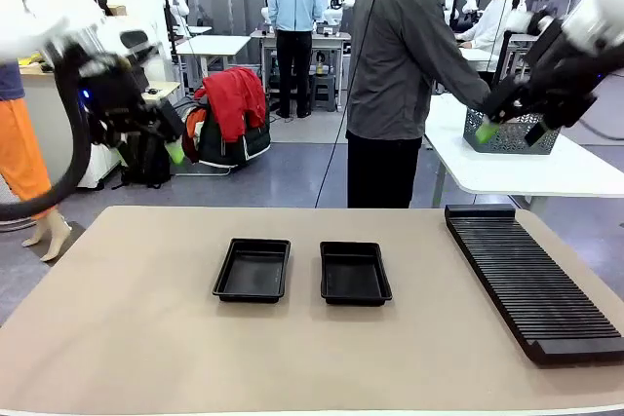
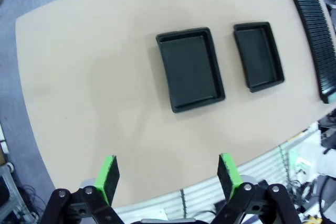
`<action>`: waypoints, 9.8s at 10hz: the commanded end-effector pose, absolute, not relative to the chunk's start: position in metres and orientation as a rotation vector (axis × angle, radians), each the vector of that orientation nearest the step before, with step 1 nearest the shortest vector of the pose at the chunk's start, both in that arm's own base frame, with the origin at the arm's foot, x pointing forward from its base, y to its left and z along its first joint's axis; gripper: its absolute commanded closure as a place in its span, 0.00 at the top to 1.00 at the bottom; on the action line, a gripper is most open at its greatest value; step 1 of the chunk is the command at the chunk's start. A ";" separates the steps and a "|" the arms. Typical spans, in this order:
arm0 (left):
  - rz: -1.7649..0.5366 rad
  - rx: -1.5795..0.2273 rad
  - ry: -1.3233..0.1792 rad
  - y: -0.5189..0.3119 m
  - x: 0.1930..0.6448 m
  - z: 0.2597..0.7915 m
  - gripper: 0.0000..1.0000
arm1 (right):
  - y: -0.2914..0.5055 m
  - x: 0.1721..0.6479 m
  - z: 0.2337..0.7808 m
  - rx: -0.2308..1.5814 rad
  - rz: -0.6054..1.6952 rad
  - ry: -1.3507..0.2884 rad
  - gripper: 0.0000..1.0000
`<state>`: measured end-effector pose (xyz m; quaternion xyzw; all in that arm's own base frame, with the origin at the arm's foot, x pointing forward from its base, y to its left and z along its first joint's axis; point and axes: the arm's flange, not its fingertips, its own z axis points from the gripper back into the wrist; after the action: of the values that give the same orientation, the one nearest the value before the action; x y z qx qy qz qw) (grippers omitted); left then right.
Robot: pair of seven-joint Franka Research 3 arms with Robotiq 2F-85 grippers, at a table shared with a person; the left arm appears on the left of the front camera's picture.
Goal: Inspect and transfer BCBs to ESD trays.
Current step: Pick up the Blank PCB from the PCB Rack and place it in the left ESD tray.
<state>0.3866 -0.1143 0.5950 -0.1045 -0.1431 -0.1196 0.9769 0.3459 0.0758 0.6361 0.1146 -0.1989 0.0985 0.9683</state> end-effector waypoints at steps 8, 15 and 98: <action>-0.034 -0.506 -0.166 -0.064 0.366 0.691 1.00 | -0.032 0.351 0.712 0.620 -0.037 -0.189 1.00; 0.016 -0.513 -0.195 -0.060 0.349 0.707 1.00 | -0.051 0.365 0.725 0.625 -0.089 -0.192 1.00; -0.029 -0.463 -0.248 -0.066 0.364 0.738 1.00 | -0.064 0.362 0.752 0.590 -0.093 -0.271 1.00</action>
<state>0.3637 -0.0657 0.7372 -0.2269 -0.1199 -0.0150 0.9664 0.3614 -0.0644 0.7525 0.2894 -0.1337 -0.0453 0.9468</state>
